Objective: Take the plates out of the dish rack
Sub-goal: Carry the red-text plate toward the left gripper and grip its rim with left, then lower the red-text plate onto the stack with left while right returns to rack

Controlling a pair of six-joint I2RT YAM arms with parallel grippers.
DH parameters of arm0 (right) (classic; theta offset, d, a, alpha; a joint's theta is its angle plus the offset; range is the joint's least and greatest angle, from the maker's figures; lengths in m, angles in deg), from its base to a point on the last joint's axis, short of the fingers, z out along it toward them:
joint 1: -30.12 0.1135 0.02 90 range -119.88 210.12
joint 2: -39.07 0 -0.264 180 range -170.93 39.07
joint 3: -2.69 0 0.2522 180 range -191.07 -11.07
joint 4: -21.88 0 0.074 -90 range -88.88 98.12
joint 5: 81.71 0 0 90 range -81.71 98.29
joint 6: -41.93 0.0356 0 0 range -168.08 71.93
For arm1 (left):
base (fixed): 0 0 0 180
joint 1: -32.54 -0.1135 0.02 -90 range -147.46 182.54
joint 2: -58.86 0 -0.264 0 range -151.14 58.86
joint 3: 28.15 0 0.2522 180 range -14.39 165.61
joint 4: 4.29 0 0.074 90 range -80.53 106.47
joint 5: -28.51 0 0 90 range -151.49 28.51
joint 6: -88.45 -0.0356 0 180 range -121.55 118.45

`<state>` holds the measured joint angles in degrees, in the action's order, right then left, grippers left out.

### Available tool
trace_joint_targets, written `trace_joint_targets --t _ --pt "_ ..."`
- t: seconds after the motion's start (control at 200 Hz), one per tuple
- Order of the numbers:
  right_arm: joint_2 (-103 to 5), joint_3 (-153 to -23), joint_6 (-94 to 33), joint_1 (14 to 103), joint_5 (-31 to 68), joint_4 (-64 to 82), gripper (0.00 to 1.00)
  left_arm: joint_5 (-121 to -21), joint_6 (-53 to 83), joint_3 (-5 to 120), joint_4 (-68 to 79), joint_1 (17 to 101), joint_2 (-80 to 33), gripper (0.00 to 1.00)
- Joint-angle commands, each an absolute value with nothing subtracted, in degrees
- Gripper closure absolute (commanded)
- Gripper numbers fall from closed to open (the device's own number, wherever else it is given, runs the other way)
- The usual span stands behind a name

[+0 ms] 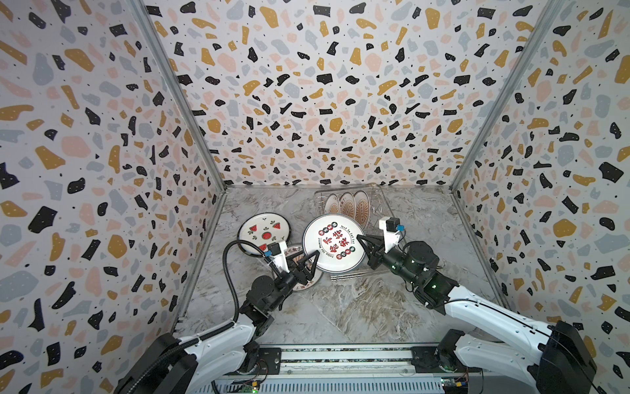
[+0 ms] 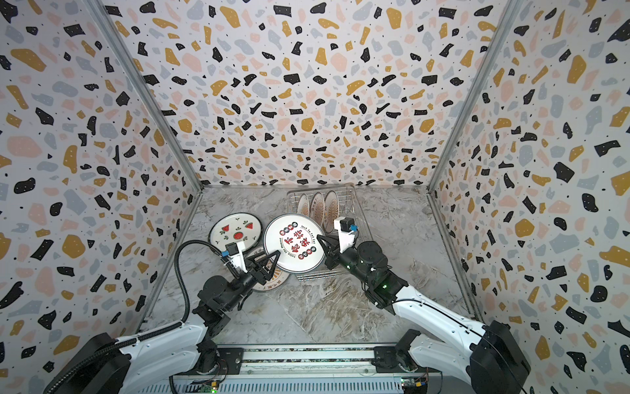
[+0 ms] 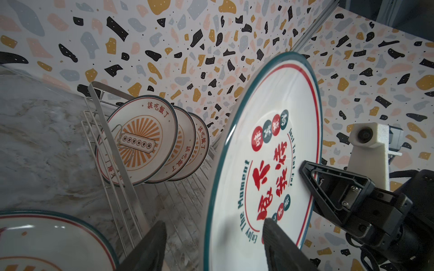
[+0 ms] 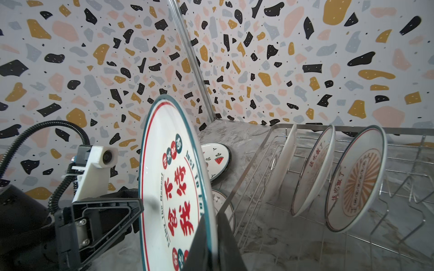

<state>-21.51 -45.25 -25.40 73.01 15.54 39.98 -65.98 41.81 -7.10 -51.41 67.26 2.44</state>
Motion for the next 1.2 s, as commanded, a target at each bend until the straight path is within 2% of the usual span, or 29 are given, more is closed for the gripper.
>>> trace_joint_targets --t 0.0,0.07,0.19,0.431,0.551,0.651,0.736,0.806,0.981,1.056,1.101,1.161,1.196 --pt "-21.3 -45.1 -21.3 71.2 21.9 48.9 1.00 -67.8 42.5 -7.8 -54.1 67.0 3.4 0.50" --pt "-21.6 -44.3 -20.3 70.7 22.6 50.1 1.00 -68.3 43.2 -7.9 -54.3 67.0 3.6 0.56" --pt "-22.0 -43.1 -19.9 70.6 22.2 51.3 1.00 -68.8 43.8 -8.1 -54.9 67.0 3.6 0.74" --pt "-23.2 -41.4 -18.2 70.3 24.0 53.9 1.00 -71.8 47.0 -7.9 -59.5 67.0 0.6 0.78" --pt "-23.5 -40.5 -17.7 69.8 24.5 55.1 1.00 -71.9 47.6 -8.1 -59.3 67.1 0.4 0.86" --pt "-24.0 -39.8 -17.5 69.6 23.8 55.4 1.00 -70.6 48.0 -8.2 -57.2 67.0 1.0 0.96" --pt "-25.5 -40.3 -17.6 69.6 25.0 55.6 0.99 -70.1 48.7 -8.3 -56.6 67.1 1.4 0.98" --pt "-27.0 -40.1 -17.0 69.6 24.7 56.6 0.94 -69.7 48.7 -8.2 -56.6 67.1 1.3 1.00" --pt "-31.5 -41.9 -16.9 69.7 25.3 56.0 0.73 -68.6 52.1 -7.9 -56.1 67.1 1.1 1.00" --pt "-33.4 -43.1 -17.6 69.7 26.2 55.4 0.67 -67.5 52.4 -7.6 -55.5 67.0 1.7 1.00" --pt "-34.3 -43.7 -18.2 69.9 26.2 54.8 0.59 -67.0 52.0 -7.4 -55.0 67.0 2.2 1.00" --pt "-35.2 -44.4 -19.7 70.5 25.6 53.7 0.42 -66.0 51.5 -6.8 -53.2 66.9 2.8 1.00" --pt "-35.6 -44.9 -20.6 71.0 24.5 52.6 0.36 -65.8 51.6 -6.5 -51.9 66.5 3.1 1.00"
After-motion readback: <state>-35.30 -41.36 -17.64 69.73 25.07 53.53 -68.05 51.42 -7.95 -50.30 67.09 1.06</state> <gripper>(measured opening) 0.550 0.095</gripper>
